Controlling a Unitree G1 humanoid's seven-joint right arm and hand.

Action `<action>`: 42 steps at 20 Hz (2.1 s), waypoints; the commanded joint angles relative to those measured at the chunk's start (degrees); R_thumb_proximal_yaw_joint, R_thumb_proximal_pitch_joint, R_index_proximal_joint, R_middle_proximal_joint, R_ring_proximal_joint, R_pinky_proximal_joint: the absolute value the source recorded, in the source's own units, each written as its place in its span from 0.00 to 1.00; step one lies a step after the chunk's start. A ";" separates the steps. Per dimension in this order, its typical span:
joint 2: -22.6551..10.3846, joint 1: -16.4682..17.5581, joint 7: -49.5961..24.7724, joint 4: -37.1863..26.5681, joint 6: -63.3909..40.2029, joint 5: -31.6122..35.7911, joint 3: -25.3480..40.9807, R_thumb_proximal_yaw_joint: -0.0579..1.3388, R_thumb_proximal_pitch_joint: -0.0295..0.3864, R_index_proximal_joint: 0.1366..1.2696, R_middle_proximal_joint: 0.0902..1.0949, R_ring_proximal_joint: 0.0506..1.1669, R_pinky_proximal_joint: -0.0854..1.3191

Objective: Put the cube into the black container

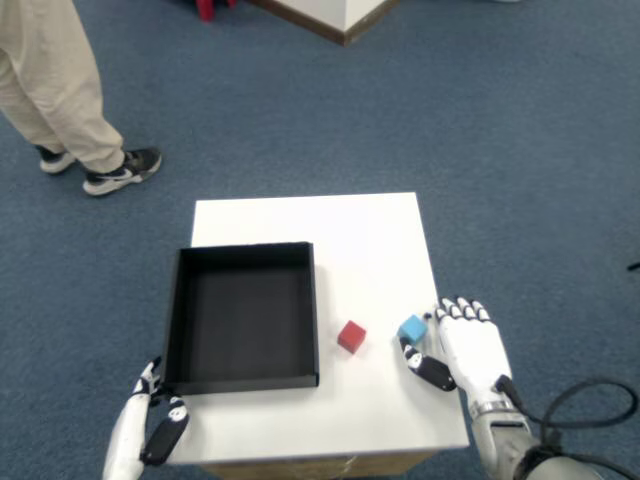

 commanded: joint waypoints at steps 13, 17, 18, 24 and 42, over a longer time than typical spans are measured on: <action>-2.70 0.38 -3.36 1.30 -4.59 -0.02 0.33 0.58 0.44 0.69 0.19 0.10 0.04; -2.85 1.31 -4.61 1.25 -6.77 0.81 -0.31 0.67 0.28 0.77 0.26 0.12 0.05; -2.91 1.45 -4.69 1.22 -7.38 1.17 -0.63 0.72 0.30 0.81 0.28 0.13 0.05; -3.34 1.54 -3.15 1.35 -7.64 2.31 -1.43 0.39 0.12 0.43 0.24 0.16 0.07; -1.31 -0.54 -4.20 1.58 -6.75 3.14 -1.72 0.38 0.02 0.35 0.17 0.12 0.06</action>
